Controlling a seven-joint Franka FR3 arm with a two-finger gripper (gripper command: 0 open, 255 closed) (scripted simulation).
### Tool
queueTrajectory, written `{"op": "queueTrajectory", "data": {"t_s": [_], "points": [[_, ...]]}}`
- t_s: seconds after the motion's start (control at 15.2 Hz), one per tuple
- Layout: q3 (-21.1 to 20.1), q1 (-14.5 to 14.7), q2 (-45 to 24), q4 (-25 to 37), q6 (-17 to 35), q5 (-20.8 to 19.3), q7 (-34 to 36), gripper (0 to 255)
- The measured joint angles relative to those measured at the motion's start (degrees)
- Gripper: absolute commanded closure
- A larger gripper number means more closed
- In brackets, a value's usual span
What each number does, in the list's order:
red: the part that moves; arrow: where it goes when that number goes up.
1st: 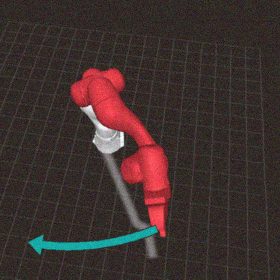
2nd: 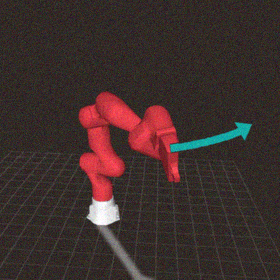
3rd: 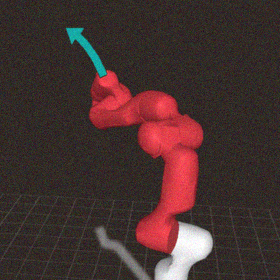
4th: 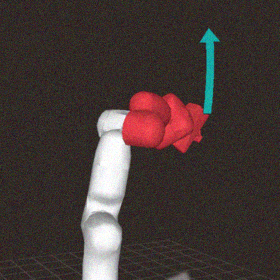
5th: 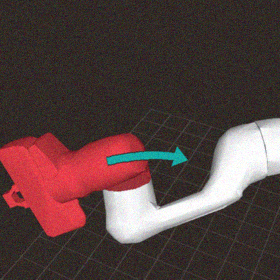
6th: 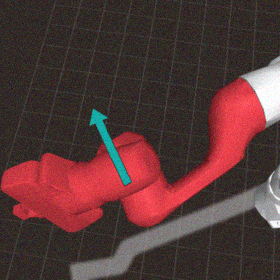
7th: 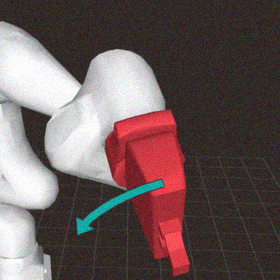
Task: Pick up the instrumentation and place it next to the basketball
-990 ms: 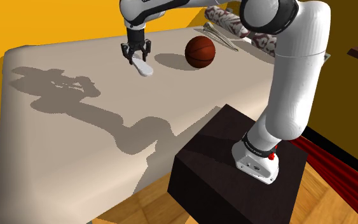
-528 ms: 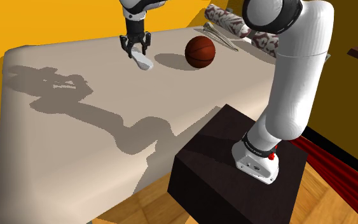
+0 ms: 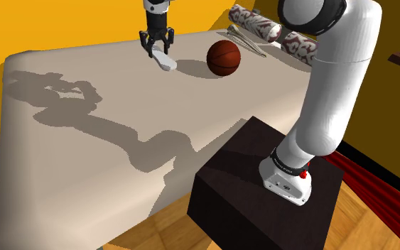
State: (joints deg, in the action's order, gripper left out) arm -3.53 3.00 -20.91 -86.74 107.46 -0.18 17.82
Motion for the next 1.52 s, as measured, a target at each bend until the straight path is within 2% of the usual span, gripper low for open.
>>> {"op": "queueTrajectory", "data": {"t_s": [0.2, 0.59, 1.06, 1.52], "points": [[1.0, -2.3, 4.0, -5.9, 1.9, 0.5, -3.3, 255], [3.5, -6.8, 8.8, -12.5, 3.5, 1.3, -10.5, 255], [7.1, -12.1, 11.9, -17.1, 4.8, 1.8, -19.5, 255], [10.9, -17.3, 12.6, -17.3, 4.1, 2.3, -28.6, 255]]}}
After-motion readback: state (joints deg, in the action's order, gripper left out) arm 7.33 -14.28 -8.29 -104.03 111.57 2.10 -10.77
